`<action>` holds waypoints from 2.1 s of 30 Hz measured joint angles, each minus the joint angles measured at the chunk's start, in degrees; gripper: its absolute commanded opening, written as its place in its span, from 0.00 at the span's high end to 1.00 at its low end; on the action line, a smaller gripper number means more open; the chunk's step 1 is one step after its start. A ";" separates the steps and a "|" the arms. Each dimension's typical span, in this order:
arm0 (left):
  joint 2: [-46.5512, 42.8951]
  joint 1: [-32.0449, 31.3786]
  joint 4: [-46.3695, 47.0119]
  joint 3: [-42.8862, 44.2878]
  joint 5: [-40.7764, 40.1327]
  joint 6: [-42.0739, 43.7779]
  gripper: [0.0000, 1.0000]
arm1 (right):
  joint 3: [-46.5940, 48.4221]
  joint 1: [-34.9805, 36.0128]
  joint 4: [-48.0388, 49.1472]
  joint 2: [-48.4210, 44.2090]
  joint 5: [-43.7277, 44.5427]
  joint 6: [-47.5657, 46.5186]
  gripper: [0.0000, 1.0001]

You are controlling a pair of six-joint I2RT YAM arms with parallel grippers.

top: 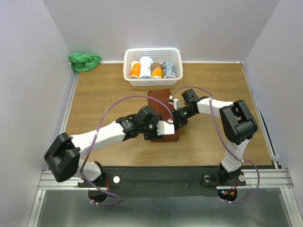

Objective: Roll the towels
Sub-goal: Roll the towel

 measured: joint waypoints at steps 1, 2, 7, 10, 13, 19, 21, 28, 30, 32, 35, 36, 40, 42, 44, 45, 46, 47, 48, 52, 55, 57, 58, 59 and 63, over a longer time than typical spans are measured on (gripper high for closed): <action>0.02 -0.85 0.15 -0.39 -0.39 0.00 0.25 | 0.09 -0.04 0.02 0.15 -0.13 0.15 0.77; 0.15 -3.65 1.25 -1.73 -1.51 0.00 0.25 | 0.20 -0.09 -0.02 0.37 -0.26 0.35 0.77; 4.70 -9.99 5.40 -3.82 -6.58 -0.04 0.24 | 0.24 -0.28 -0.02 0.59 -0.57 0.76 0.77; 8.11 -11.34 7.74 -3.82 -8.70 -0.07 0.25 | 0.24 -0.33 0.00 0.66 -0.70 0.79 0.77; 11.08 -11.67 10.21 -3.82 -9.86 -0.15 0.30 | 0.24 -0.35 0.02 0.81 -0.90 0.90 0.77; 14.73 -11.67 14.01 -3.78 -10.01 -0.83 0.44 | 0.26 -0.48 0.11 1.03 -1.29 0.96 0.77; 15.54 -11.52 15.23 -3.76 -10.03 -0.98 0.60 | 0.28 -0.61 0.11 1.20 -1.64 0.96 0.77; 18.05 -7.28 9.86 1.25 -2.60 -1.90 0.91 | 0.31 -0.68 0.04 1.09 -2.05 1.07 0.59; 18.91 -4.79 6.21 3.78 1.68 -2.29 0.95 | 0.31 -0.72 -0.24 0.42 -2.89 1.46 0.43; 19.30 -3.02 3.41 5.33 5.60 -2.34 0.97 | 0.31 -0.76 -0.63 -0.98 -2.80 1.77 0.33; 19.32 -1.57 -0.52 6.43 10.10 -2.34 0.98 | 0.31 -1.22 -1.16 -3.63 -1.22 1.97 0.08; 19.34 -1.44 -1.84 6.64 11.43 -2.34 0.98 | 0.39 -2.47 -1.57 -5.18 -0.79 2.32 0.02; 20.85 -0.46 -7.26 8.94 17.29 -2.40 0.99 | 1.14 -8.76 -2.89 -11.54 0.33 2.14 0.00; 22.56 0.44 -9.51 10.93 20.06 -2.69 0.99 | 1.22 -12.41 -3.67 -15.96 0.50 1.22 0.00; 24.94 1.73 -12.61 13.70 23.76 -3.23 0.99 | 1.22 -15.28 -5.18 -20.22 0.96 -0.72 0.00; 25.90 2.21 -13.40 14.73 24.74 -3.50 0.99 | 1.22 -16.35 -6.62 -23.30 1.51 -2.27 0.00; 26.88 2.56 -14.45 15.80 25.94 -3.82 0.99 | 1.22 -16.57 -7.65 -25.03 1.51 -3.23 0.00; 28.48 3.10 -15.82 17.38 27.54 -4.42 1.00 | 1.22 -16.61 -9.29 -28.35 1.40 -4.87 0.00; 30.01 3.56 -17.03 18.97 28.92 -5.07 1.00 | 1.22 -16.39 -10.43 -30.03 1.18 -6.05 0.00; 35.10 4.48 -21.53 24.26 33.64 -8.46 1.00 | 1.29 -15.72 -19.08 -37.81 -1.88 -14.05 0.02; 39.43 5.31 -25.66 28.72 37.64 -9.53 1.00 | 1.22 -14.01 -23.21 -39.76 -2.21 -17.57 0.07; 42.75 6.38 -29.27 32.02 40.68 -9.68 1.00 | -0.02 -11.19 -24.55 -40.02 -1.66 -19.82 0.09; 43.80 6.86 -30.47 32.94 41.90 -9.73 1.00 | -0.96 -9.86 -24.65 -40.00 -1.20 -20.44 0.10; 45.09 7.37 -32.22 34.23 43.04 -9.66 1.00 | -1.68 -8.46 -24.65 -40.00 -0.48 -20.76 0.11; 48.57 8.57 -36.87 37.68 45.90 -8.61 1.00 | -3.89 -0.72 -23.69 -39.17 4.46 -21.38 0.14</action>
